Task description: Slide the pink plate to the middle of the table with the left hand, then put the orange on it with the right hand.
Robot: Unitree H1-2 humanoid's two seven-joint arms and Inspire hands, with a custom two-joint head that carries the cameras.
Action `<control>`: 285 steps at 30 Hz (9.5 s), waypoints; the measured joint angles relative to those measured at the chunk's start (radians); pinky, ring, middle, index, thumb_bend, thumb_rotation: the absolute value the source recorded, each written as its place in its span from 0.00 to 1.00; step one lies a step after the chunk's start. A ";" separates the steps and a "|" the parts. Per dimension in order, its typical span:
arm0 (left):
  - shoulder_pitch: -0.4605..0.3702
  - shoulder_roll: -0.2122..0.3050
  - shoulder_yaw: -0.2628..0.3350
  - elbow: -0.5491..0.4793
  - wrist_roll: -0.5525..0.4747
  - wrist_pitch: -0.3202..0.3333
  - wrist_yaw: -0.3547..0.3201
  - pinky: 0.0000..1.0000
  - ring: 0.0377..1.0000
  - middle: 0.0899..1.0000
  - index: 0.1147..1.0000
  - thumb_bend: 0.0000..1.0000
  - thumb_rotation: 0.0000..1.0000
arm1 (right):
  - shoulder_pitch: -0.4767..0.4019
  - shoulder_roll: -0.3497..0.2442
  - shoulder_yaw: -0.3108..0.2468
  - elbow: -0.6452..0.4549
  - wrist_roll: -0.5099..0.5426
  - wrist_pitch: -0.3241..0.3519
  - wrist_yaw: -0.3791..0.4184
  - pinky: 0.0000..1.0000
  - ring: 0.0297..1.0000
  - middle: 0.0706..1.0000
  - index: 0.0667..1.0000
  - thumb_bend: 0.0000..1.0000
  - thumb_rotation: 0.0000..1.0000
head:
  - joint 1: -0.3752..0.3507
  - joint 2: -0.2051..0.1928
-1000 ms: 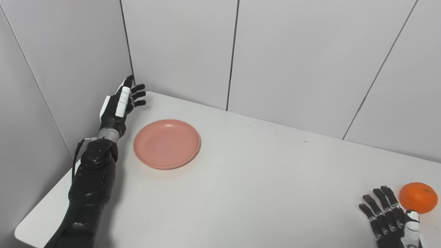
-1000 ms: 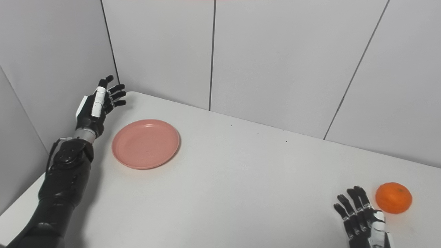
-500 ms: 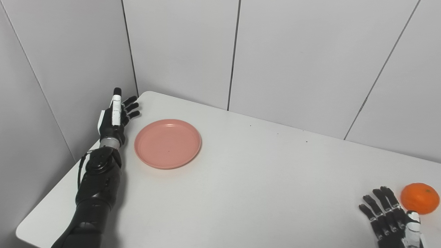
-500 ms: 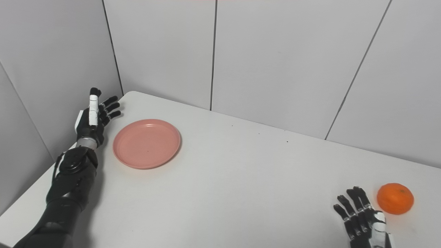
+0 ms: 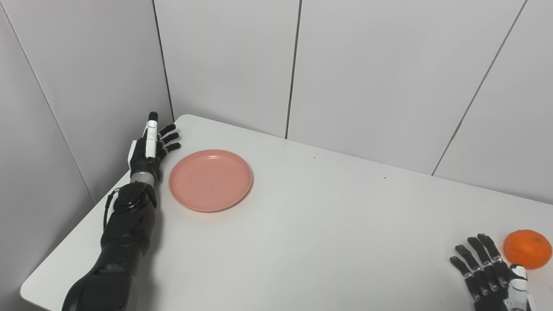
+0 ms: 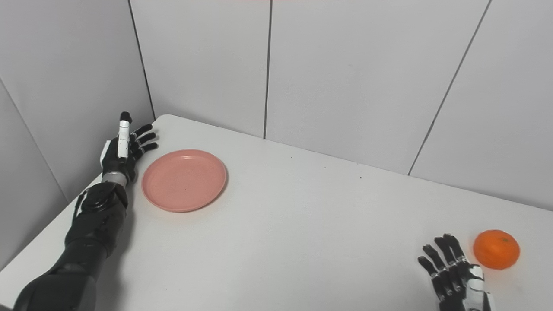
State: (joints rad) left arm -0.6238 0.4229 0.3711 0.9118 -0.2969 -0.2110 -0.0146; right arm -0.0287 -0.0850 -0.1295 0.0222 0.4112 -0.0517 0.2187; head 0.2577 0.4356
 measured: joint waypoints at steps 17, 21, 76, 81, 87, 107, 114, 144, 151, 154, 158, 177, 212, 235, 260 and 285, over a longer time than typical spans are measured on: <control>0.107 -0.036 -0.044 -0.173 0.064 0.000 0.052 0.61 0.79 0.74 1.00 0.84 0.97 | 0.004 0.000 0.004 -0.009 0.000 0.002 -0.015 0.83 0.83 0.86 0.88 0.76 0.92 | -0.008 0.012; 0.121 -0.043 -0.044 -0.206 0.066 0.017 0.055 0.60 0.75 0.73 1.00 0.80 0.93 | 0.006 0.000 0.005 -0.013 0.000 0.002 -0.018 0.81 0.82 0.85 0.87 0.74 0.93 | -0.011 0.014; 0.189 -0.170 -0.147 -0.548 0.090 0.307 0.041 0.61 0.78 0.80 1.00 0.85 0.94 | 0.019 0.004 0.019 -0.034 -0.018 0.014 -0.037 0.82 0.82 0.83 0.88 0.69 0.93 | -0.054 0.026; 0.197 -0.170 -0.160 -0.552 0.110 0.320 0.039 0.62 0.77 0.81 1.00 0.84 0.95 | 0.019 0.002 0.023 -0.034 -0.020 0.014 -0.036 0.82 0.82 0.84 0.88 0.69 0.93 | -0.054 0.028; 0.199 -0.171 -0.171 -0.576 0.120 0.356 0.040 0.61 0.78 0.81 1.00 0.77 0.96 | 0.020 0.003 0.023 -0.035 -0.018 0.014 -0.036 0.81 0.82 0.83 0.87 0.70 0.92 | -0.054 0.031; 0.264 -0.253 -0.271 -0.764 0.211 0.490 0.050 0.73 0.83 0.81 1.00 0.79 0.98 | 0.032 0.005 0.033 -0.049 -0.029 0.024 -0.040 0.79 0.81 0.82 0.88 0.69 0.94 | -0.063 0.038; 0.265 -0.296 -0.286 -0.761 0.286 0.475 0.105 0.84 0.86 0.85 1.00 0.79 1.00 | 0.035 0.005 0.035 -0.053 -0.037 0.025 -0.040 0.77 0.80 0.82 0.87 0.71 0.92 | -0.080 0.046; 0.255 -0.392 -0.305 -0.728 0.303 0.434 0.127 0.82 0.94 0.94 1.00 0.73 1.00 | 0.060 0.041 0.072 -0.085 -0.101 0.033 -0.074 0.74 0.77 0.80 0.86 0.72 0.92 | -0.205 0.067; 0.255 -0.412 -0.318 -0.744 0.301 0.457 0.126 0.88 0.96 0.95 1.00 0.70 1.00 | 0.060 0.059 0.082 -0.088 -0.119 0.033 -0.077 0.73 0.77 0.79 0.86 0.72 0.88 | -0.232 0.048; 0.255 -0.423 -0.321 -0.744 0.301 0.457 0.126 0.89 0.97 0.95 1.00 0.72 1.00 | 0.060 0.065 0.083 -0.089 -0.122 0.033 -0.077 0.74 0.77 0.79 0.86 0.72 0.87 | -0.239 0.055; 0.255 -0.434 -0.323 -0.744 0.292 0.457 0.126 0.90 0.97 0.95 1.00 0.72 0.99 | 0.060 0.067 0.083 -0.090 -0.125 0.033 -0.076 0.74 0.77 0.79 0.85 0.72 0.84 | -0.248 0.051; 0.255 -0.445 -0.334 -0.709 0.261 0.406 0.125 0.87 0.97 0.94 1.00 0.69 0.99 | 0.058 0.102 0.087 -0.088 -0.150 0.032 -0.079 0.71 0.74 0.76 0.83 0.81 0.76 | -0.331 0.061; 0.199 -0.489 -0.367 -0.499 0.264 0.164 0.112 0.94 0.91 0.92 1.00 0.65 1.00 | 0.049 0.133 0.098 -0.075 -0.190 0.032 -0.085 0.69 0.73 0.76 0.82 0.79 0.75 | -0.394 0.046; 0.163 -0.508 -0.368 -0.468 0.256 0.201 0.055 0.90 0.89 0.92 1.00 0.67 0.99 | 0.045 0.138 0.109 -0.070 -0.211 0.031 -0.098 0.69 0.73 0.76 0.82 0.77 0.74 | -0.416 0.049; 0.145 -0.466 -0.333 -0.446 0.203 0.198 -0.030 0.88 0.92 0.94 1.00 0.66 1.00 | 0.068 0.129 0.127 -0.133 -0.555 -0.101 -0.247 0.63 0.70 0.74 0.78 0.67 0.90 | -0.540 0.003; 0.138 -0.456 -0.306 -0.439 0.172 0.195 -0.027 0.87 0.91 0.92 1.00 0.63 1.00 | -0.115 -0.026 0.052 -0.214 -0.823 -0.005 -0.330 0.59 0.71 0.78 0.72 0.67 0.97 | -0.543 -0.032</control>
State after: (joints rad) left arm -0.4860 -0.0334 0.0648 0.4729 -0.1246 -0.0164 -0.0417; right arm -0.1436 -0.1107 -0.0777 -0.1923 -0.4119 -0.0571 -0.1114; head -0.2853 0.4035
